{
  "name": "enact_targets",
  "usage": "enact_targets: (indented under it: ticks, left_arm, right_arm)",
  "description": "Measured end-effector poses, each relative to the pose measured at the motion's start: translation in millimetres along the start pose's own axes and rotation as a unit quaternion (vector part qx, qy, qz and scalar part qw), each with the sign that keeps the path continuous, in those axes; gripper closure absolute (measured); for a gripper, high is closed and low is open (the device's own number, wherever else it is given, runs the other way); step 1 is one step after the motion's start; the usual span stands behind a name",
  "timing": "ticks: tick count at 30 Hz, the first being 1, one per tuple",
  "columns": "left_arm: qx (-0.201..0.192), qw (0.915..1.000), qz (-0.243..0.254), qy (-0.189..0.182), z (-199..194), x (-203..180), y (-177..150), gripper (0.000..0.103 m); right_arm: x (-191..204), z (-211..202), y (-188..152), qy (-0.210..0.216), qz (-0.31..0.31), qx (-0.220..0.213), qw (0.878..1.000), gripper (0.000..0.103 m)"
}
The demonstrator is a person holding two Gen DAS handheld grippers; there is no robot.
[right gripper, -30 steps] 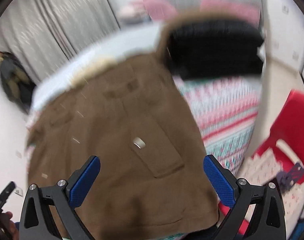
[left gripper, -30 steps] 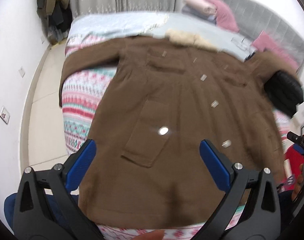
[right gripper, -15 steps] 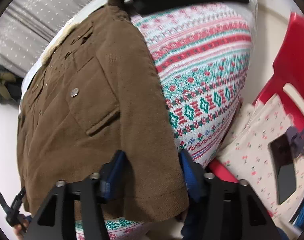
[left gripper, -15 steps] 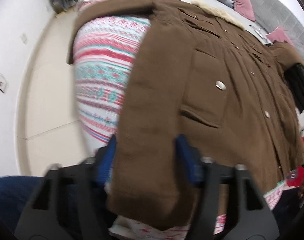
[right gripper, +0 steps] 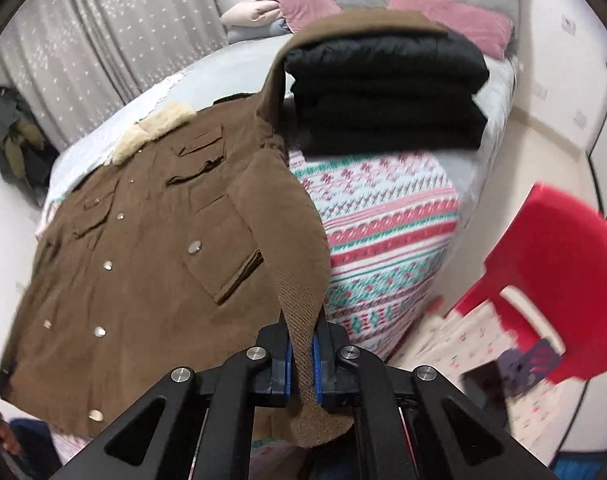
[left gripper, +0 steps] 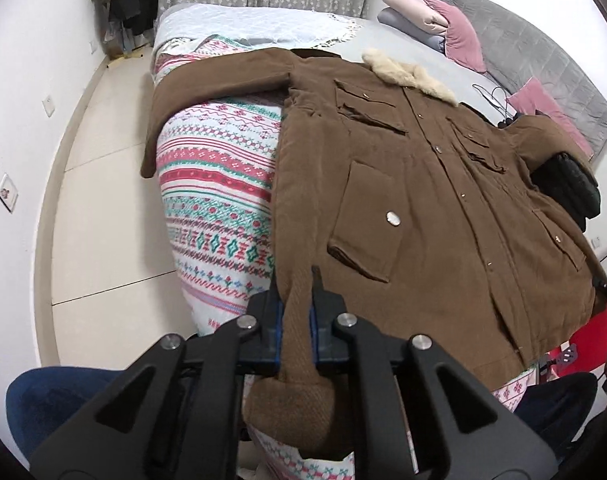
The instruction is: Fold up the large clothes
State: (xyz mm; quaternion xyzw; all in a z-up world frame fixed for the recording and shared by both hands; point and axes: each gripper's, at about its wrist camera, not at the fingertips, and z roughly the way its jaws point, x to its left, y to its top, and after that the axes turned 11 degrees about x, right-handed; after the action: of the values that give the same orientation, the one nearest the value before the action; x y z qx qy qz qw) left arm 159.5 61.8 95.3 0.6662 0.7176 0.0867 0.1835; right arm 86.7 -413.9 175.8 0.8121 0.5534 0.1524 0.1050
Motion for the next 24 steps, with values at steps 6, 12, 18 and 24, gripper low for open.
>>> enact_targets:
  ticks: [6, 12, 18, 24]
  left_arm:
    - [0.048, 0.9985, -0.022, 0.017, 38.2, 15.7, -13.6, 0.091]
    - [0.047, 0.9982, -0.009, 0.037, 44.2, 12.7, -10.1, 0.081]
    - [-0.009, 0.9975, -0.037, 0.059, 3.7, 30.0, -6.0, 0.048]
    - [-0.048, 0.9982, 0.034, 0.013, -9.9, -19.1, 60.1, 0.043]
  right_arm:
    - [-16.6, 52.1, -16.6, -0.031, 0.012, 0.069, 0.997, 0.097]
    - [-8.2, 76.1, -8.8, -0.075, -0.018, 0.108, 0.991, 0.095]
    - [0.1, 51.3, -12.1, -0.081, -0.01, 0.063, 0.995, 0.081]
    - [42.0, 25.3, 22.7, -0.024, -0.041, -0.008, 0.999, 0.06]
